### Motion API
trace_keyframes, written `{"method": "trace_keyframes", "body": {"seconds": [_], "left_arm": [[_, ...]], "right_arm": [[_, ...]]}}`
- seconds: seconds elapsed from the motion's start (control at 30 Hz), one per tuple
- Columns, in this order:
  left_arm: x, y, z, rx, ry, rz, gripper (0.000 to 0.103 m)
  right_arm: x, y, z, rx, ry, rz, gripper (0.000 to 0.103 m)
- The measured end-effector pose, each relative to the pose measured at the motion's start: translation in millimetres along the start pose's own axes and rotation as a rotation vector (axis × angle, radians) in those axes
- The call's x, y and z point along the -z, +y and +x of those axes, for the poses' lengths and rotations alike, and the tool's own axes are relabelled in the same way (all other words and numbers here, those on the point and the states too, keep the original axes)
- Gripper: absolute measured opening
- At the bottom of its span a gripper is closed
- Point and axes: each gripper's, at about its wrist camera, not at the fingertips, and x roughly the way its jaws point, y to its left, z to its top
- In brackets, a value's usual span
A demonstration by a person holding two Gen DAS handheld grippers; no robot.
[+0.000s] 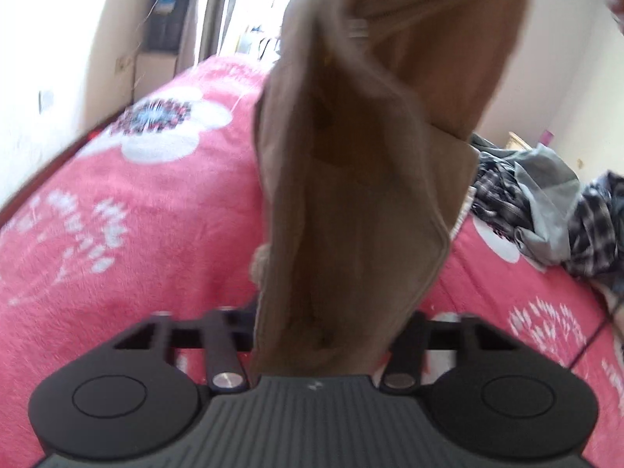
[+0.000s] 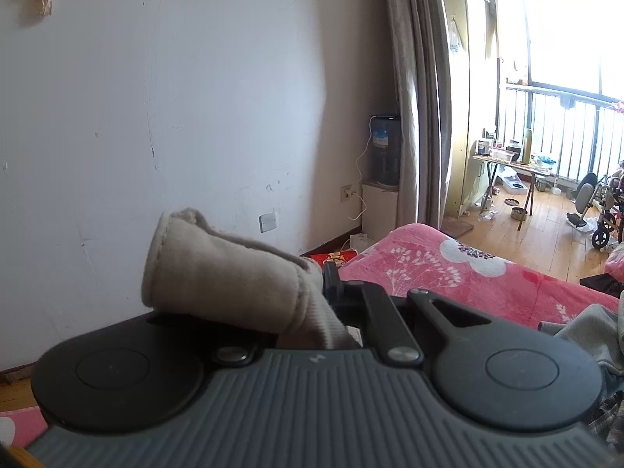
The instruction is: Fold clothes
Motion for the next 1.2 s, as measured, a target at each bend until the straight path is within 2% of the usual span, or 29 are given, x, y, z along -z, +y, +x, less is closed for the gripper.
{"method": "trace_keyframes", "body": {"seconds": [0.07,0.1,0.3,0.4,0.53,0.77,0.93,1.07,1.2], "left_arm": [[-4.7,4.6,-0.5,-0.024,0.030,-0.026,0.009],[-7.6,6.2,-3.0,-0.034,0.042,-0.030,0.008],[-52.8,-20.8,-97.9,0.084,-0.123,0.047,0.007],[-75.4,-34.2,-145.4,0.143,-0.205,0.086,0.007],[-105.7,-52.6,-208.7,0.224,-0.314,0.137,0.007],[-182.1,-142.9,-314.4,0.566,-0.457,0.221,0.007],[-218.8,-217.4,-362.1,0.770,-0.548,0.264,0.007],[-230.8,-265.3,-389.8,0.915,-0.598,0.285,0.007],[-225.2,-284.6,-413.1,1.011,-0.678,0.303,0.007]], "right_arm": [[4.2,-6.3,-4.5,0.018,0.004,0.002,0.003],[6.4,-9.7,-7.1,0.033,0.004,0.002,0.003],[16.9,-35.6,-32.5,0.175,-0.019,0.012,0.003],[10.6,-49.5,-57.4,0.236,-0.066,0.024,0.002],[-7.3,-62.4,-108.0,0.304,-0.178,0.028,0.002],[-54.9,-75.1,-231.8,0.423,-0.430,0.007,0.002],[-104.8,-74.3,-339.1,0.527,-0.640,-0.077,0.002],[-149.9,-62.4,-420.4,0.588,-0.801,-0.144,0.002],[-182.0,-35.6,-477.1,0.611,-0.953,-0.249,0.002]]}}
